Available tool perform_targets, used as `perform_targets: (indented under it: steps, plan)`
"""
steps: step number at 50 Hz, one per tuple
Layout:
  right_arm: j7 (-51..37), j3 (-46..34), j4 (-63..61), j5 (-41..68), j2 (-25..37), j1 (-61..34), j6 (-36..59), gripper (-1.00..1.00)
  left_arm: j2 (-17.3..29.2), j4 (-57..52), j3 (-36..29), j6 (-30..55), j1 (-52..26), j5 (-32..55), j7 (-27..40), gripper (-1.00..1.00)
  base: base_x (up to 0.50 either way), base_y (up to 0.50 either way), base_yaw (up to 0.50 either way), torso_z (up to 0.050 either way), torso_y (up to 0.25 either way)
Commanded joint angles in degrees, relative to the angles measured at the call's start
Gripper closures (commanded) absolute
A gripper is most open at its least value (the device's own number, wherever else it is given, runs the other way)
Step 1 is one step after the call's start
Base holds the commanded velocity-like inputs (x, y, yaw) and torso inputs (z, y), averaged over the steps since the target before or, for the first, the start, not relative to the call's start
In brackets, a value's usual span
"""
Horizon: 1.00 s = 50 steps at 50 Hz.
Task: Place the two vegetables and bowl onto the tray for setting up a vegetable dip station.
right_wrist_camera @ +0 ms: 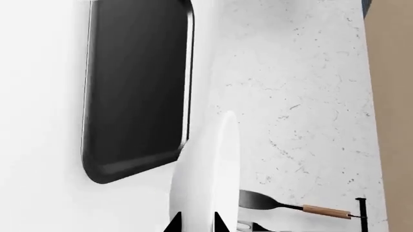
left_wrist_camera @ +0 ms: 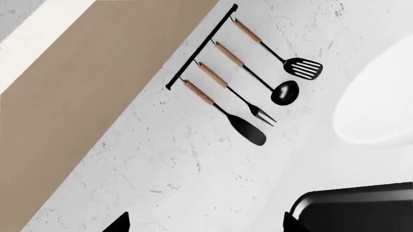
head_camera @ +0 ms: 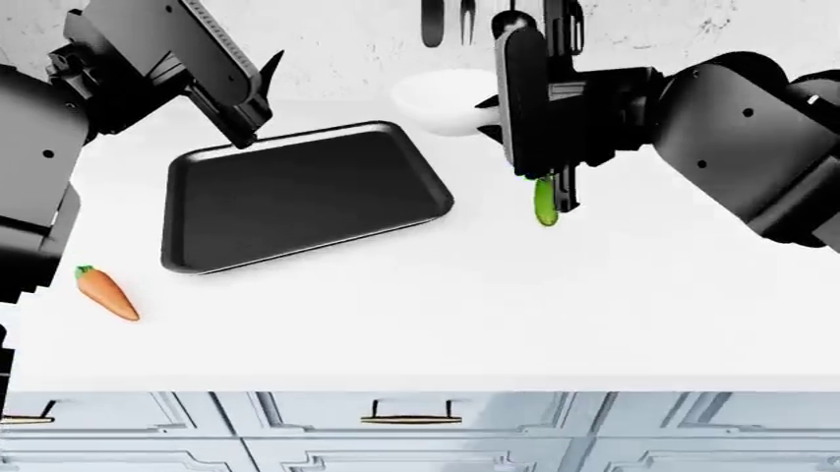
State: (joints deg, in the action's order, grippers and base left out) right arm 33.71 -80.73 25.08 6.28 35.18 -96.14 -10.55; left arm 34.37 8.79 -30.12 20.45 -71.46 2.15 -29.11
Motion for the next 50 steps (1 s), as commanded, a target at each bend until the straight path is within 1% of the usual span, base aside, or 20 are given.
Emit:
perform_targets:
  steps: [1, 26, 27, 29, 30, 33, 39, 50]
  plan:
    - [-0.4, 0.4, 0.0, -1.1, -0.1, -0.1, -2.7, 1.0, 0.1, 0.0, 0.0, 0.0, -0.1, 0.0, 0.1, -1.0, 0.41, 0.37, 0.0, 0.0, 0.011]
    - [-0.8, 1.0, 0.5, -0.5, -0.2, 0.6, -2.8, 1.0, 0.1, -0.4, -0.1, 0.3, 0.0, 0.1, 0.3, -1.0, 0.39, 0.39, 0.0, 0.0, 0.001]
    - [-0.6, 1.9, -0.6, 1.8, -0.1, 0.8, -0.9, 1.0, 0.1, -0.4, -0.1, 0.3, 0.0, 0.1, 0.3, -1.0, 0.46, 0.28, 0.0, 0.0, 0.0]
    - [-0.2, 1.8, -2.3, 2.6, 0.3, 0.9, 1.8, 1.0, 0.1, -0.4, -0.2, 0.4, 0.0, 0.1, 0.3, -1.0, 0.49, 0.15, 0.0, 0.0, 0.0]
    - [0.1, 1.6, -3.5, 3.0, 0.5, 0.8, 4.2, 1.0, 0.1, -0.5, -0.1, 0.5, -0.1, 0.1, 0.2, -1.0, 0.0, 0.0, 0.0, 0.0, 0.0]
    - [-0.1, 1.4, -3.5, 2.3, 1.1, 1.5, 1.3, 1.0, 0.2, -0.6, -0.2, 0.5, -0.1, 0.1, 0.3, -1.0, 0.0, 0.0, 0.0, 0.0, 0.004]
    - [0.5, 1.1, -4.2, 2.3, 1.4, 1.8, 1.0, 1.0, 0.1, -0.7, -0.2, 0.6, -0.1, 0.1, 0.3, -1.0, 0.0, 0.0, 0.0, 0.0, 0.0]
    - [1.1, 0.1, -9.6, 2.5, 2.8, 3.7, 0.2, 1.0, 0.0, -0.3, -0.4, 0.6, -0.9, 0.0, 0.0, -1.0, 0.0, 0.0, 0.0, 0.0, 0.001]
